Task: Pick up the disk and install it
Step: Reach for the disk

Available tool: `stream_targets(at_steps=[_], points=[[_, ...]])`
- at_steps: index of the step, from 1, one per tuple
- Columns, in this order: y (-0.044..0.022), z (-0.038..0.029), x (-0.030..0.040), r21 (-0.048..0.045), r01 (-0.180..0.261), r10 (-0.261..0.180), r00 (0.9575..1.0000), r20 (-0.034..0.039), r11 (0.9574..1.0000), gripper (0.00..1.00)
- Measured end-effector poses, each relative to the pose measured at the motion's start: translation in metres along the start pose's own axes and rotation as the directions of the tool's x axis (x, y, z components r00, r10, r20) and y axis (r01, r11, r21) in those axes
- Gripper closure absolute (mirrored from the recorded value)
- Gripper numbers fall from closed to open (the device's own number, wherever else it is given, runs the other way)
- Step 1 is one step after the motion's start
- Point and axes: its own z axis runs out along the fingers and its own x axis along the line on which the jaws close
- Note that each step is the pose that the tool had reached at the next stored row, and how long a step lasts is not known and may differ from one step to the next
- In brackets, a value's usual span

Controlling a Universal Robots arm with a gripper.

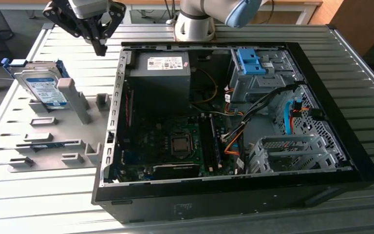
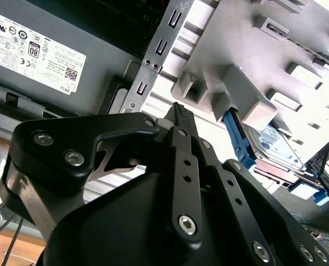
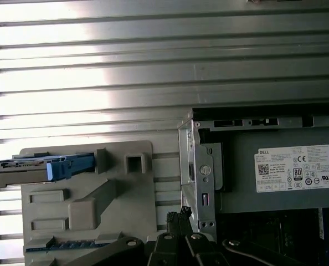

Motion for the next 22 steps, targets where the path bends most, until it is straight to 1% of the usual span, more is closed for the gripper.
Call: stream_targets(at_steps=[6,22], points=[[-0.0001,0.0000,0.0017,0.0001,0.000,0.000,1.0000,-0.0001,1.0000,0.89],[-0.0003,0.0004,0.0123,0.0000,0.000,0.000,1.0000,0.0000,1.0000,0.89]])
